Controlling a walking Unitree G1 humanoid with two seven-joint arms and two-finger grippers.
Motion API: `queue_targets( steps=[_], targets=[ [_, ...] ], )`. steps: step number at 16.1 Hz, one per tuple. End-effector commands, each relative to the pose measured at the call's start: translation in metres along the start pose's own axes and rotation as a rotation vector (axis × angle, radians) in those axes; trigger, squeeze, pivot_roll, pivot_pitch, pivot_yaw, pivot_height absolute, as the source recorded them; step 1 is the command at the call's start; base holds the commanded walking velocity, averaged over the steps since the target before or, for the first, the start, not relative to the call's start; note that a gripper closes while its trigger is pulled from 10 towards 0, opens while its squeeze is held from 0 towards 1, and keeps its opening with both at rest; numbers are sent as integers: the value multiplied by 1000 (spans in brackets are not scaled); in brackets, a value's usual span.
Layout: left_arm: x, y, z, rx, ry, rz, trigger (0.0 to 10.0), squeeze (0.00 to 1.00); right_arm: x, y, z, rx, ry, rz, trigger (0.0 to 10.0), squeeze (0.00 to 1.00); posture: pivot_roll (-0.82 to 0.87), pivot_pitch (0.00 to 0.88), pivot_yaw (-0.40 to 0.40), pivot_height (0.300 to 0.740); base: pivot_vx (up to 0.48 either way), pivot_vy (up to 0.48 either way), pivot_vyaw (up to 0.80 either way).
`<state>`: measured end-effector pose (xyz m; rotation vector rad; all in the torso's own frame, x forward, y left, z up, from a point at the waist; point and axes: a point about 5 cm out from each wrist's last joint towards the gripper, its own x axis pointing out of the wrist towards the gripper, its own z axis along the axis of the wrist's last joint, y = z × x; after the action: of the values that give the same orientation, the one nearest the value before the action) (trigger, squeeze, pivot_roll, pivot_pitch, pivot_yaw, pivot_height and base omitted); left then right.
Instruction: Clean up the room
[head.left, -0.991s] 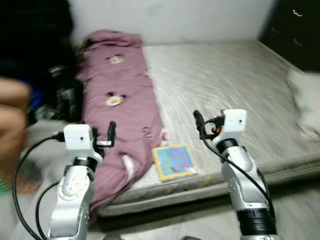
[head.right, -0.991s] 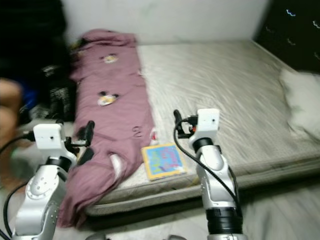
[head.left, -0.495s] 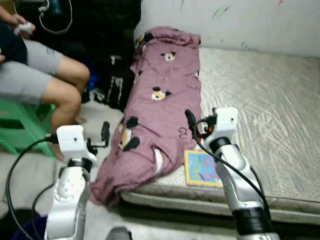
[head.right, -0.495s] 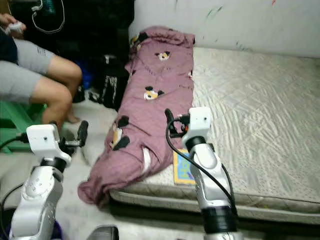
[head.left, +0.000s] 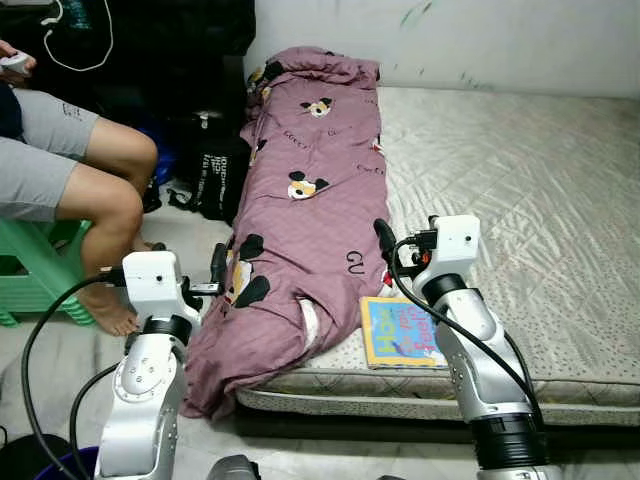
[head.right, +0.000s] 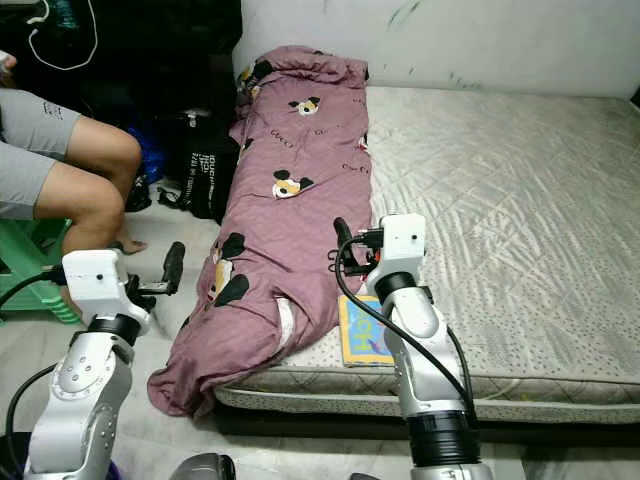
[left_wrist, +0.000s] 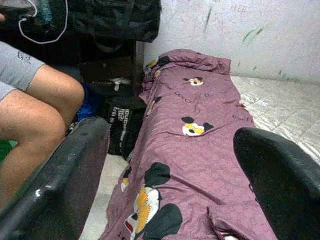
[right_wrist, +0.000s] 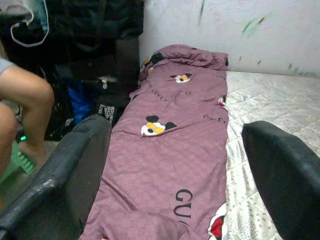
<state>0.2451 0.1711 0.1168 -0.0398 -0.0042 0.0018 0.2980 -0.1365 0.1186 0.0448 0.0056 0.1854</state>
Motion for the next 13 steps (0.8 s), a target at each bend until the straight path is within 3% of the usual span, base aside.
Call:
queue_targets(
  steps=[1,4,6,13],
  targets=[
    [0,1,0,9,2,-6,10000,0,2,1,2,-7,-3,4,10000,0,-46,0,-51,740,0,0,663],
    [0,1,0,9,1,-6,10000,0,3,1,2,-5,-2,4,10000,0,-44,0,-51,740,0,0,673],
    [0,1,0,9,0,-6,10000,0,3,0,2,6,-1,-3,10000,0,-44,0,-52,740,0,0,0],
    [1,1,0,9,-3,-7,10000,0,4,0,1,2,2,2,10000,0,-44,0,-53,740,0,-267,0]
  ],
)
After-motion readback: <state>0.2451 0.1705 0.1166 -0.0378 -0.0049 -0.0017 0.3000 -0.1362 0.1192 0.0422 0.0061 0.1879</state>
